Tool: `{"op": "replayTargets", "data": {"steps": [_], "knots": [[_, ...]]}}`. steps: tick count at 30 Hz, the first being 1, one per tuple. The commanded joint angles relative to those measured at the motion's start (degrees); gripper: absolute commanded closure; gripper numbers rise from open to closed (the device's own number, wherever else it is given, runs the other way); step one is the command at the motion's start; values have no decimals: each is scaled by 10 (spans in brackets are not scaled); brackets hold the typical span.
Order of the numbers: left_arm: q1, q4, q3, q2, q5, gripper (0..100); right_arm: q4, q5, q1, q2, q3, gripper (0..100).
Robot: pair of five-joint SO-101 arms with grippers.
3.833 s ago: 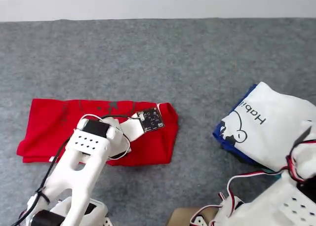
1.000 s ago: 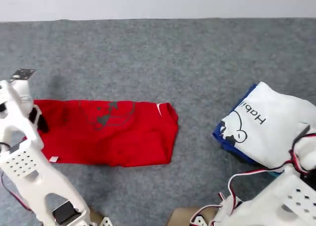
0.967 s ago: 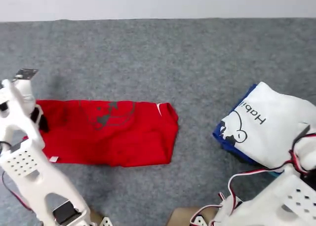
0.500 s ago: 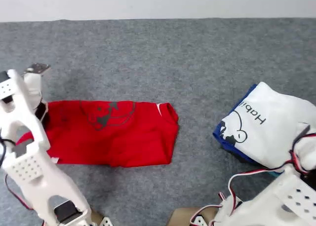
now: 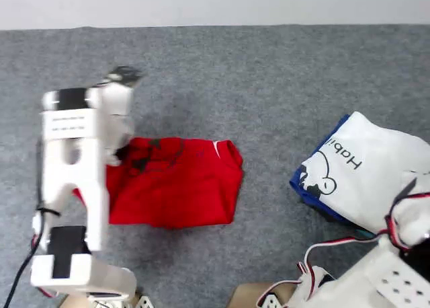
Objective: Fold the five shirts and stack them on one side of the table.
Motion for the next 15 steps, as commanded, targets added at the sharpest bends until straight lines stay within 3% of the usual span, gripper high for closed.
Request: {"op": "replayTargets", "data": {"steps": [1,7,15], "knots": [[107,16,-10,-15,75,996,22,3,6,-9,-4,990],[208,16,-102,56,146,996,22,4,7,-9,-4,990],[244,17,-207,178,184,995,22,4,7,-9,-4,990]]}}
